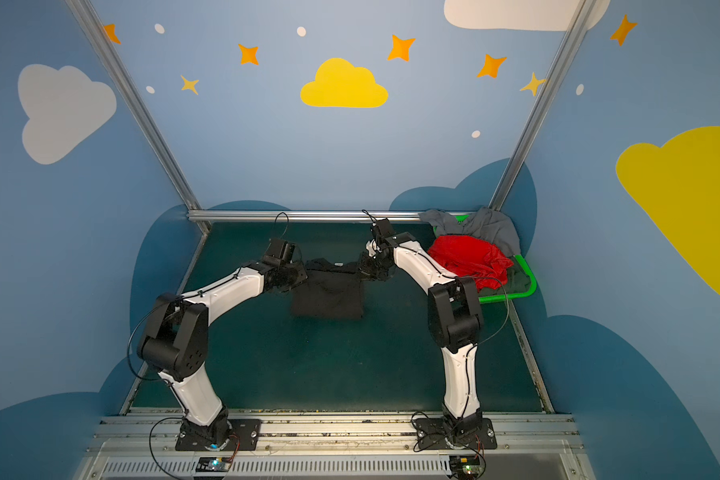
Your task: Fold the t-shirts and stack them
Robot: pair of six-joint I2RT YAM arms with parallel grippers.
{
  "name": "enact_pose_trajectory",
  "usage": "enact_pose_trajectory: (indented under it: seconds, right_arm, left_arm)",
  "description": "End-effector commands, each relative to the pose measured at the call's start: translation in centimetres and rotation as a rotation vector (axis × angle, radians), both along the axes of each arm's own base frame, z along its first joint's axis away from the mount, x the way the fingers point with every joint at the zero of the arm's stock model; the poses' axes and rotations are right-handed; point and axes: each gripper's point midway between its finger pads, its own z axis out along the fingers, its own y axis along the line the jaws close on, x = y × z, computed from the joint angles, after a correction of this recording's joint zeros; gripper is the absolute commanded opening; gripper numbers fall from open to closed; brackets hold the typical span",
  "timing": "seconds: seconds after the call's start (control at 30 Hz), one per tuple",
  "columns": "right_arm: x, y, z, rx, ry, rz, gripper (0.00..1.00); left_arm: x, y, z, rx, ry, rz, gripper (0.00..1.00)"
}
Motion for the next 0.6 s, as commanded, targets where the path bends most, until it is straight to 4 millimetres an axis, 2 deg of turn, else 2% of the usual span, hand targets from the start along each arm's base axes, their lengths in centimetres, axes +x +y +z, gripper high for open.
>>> enact_pose_trajectory:
  seconds: [0.0, 0.1, 0.2, 0.37, 0.57]
  right_arm:
    - [0.7, -0.4, -0.1, -0.017, 0.003, 0.005, 0.00]
    - [1.0, -0.3, -0.1, -0.011, 0.005, 0.003, 0.00]
    - [1.1, -0.1, 0.3, -0.001, 0.005, 0.005, 0.00]
    - [0.7, -0.4, 2.3, 0.010, -0.033, -0.003, 0.00]
    - [-1.0, -0.7, 5.4, 0.039, -0.084, 0.001, 0.00]
  left_arm:
    - [1.1, 0.1, 0.2, -0.003, -0.013, -0.005, 0.03]
    - [1.5, 0.0, 0.2, -0.008, -0.014, -0.009, 0.03]
    - [1.5, -0.1, 1.2, -0.023, -0.035, -0.016, 0.03]
    - [0.9, 0.1, 4.3, -0.048, -0.096, -0.020, 0.03]
    - [-0.8, 0.0, 8.6, -0.104, -0.184, -0.033, 0.03]
